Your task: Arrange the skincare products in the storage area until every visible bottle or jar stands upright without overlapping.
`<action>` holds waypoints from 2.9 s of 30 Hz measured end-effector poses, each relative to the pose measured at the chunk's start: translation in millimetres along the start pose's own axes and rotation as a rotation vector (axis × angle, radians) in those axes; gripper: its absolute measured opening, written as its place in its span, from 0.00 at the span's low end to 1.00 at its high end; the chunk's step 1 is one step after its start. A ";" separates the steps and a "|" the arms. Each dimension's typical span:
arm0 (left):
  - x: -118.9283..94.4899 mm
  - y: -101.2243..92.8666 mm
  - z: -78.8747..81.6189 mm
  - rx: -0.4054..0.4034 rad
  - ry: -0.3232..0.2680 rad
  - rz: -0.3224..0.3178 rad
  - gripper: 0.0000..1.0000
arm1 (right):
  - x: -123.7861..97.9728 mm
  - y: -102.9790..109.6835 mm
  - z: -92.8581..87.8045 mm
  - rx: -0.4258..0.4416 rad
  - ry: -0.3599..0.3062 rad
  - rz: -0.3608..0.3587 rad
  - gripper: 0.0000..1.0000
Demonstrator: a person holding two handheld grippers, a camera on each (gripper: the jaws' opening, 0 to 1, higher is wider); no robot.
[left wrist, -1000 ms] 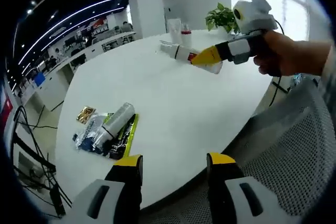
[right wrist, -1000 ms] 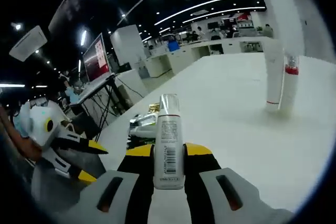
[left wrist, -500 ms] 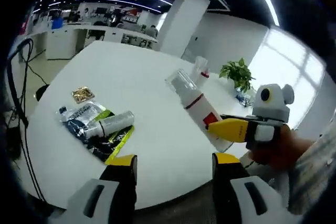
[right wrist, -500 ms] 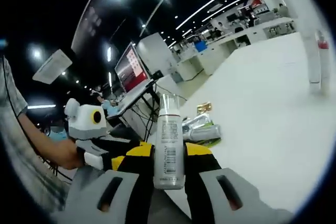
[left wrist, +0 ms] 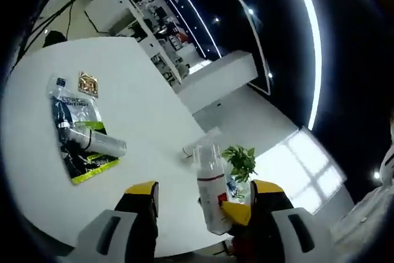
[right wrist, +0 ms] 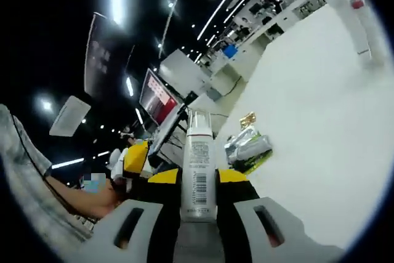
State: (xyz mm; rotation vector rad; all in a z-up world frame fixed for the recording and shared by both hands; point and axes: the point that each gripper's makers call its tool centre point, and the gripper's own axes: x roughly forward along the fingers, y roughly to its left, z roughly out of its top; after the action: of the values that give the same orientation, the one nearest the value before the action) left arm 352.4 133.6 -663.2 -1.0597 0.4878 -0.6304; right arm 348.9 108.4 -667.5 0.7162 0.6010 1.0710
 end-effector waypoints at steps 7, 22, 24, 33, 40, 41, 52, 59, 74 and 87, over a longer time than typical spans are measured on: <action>3.4 -33.3 -0.6 -0.126 -0.007 -0.205 0.52 | 9.7 37.7 -14.4 0.048 0.059 0.176 0.19; -3.3 -15.0 -1.2 0.026 0.031 -0.113 0.24 | 20.9 36.4 -39.7 -0.008 0.165 0.149 0.21; -2.8 -9.4 -3.1 0.059 0.037 -0.067 0.23 | 21.0 31.9 -41.6 -0.052 0.184 0.116 0.21; -3.9 12.7 -0.7 0.117 0.032 0.045 0.23 | 19.0 16.9 -62.2 -0.311 0.316 -0.019 0.22; -2.9 7.4 -4.2 0.140 0.043 0.018 0.23 | 17.4 17.6 -62.4 -0.293 0.333 0.006 0.20; -2.8 3.3 -1.3 0.130 0.025 -0.002 0.23 | 16.9 19.6 -59.7 -0.293 0.319 0.017 0.20; 7.5 -10.5 -31.5 0.264 0.158 -0.053 0.24 | 11.5 27.1 -37.1 -0.232 0.206 0.059 0.20; 5.2 -2.1 -33.0 0.352 0.180 0.013 0.23 | 10.8 21.6 -45.6 -0.298 0.242 0.016 0.22; 8.8 -19.8 -64.2 0.454 0.318 -0.089 0.23 | -12.1 44.1 -14.8 -0.299 0.118 0.025 0.46; 4.6 -31.4 -92.9 0.555 0.442 -0.181 0.23 | -9.8 48.3 -21.6 -0.386 0.243 0.053 0.23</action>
State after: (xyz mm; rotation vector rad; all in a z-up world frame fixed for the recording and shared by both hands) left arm 288.3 59.9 -673.5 -0.4346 0.5564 -1.0975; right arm 302.1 118.8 -643.1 0.2679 0.5611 1.2889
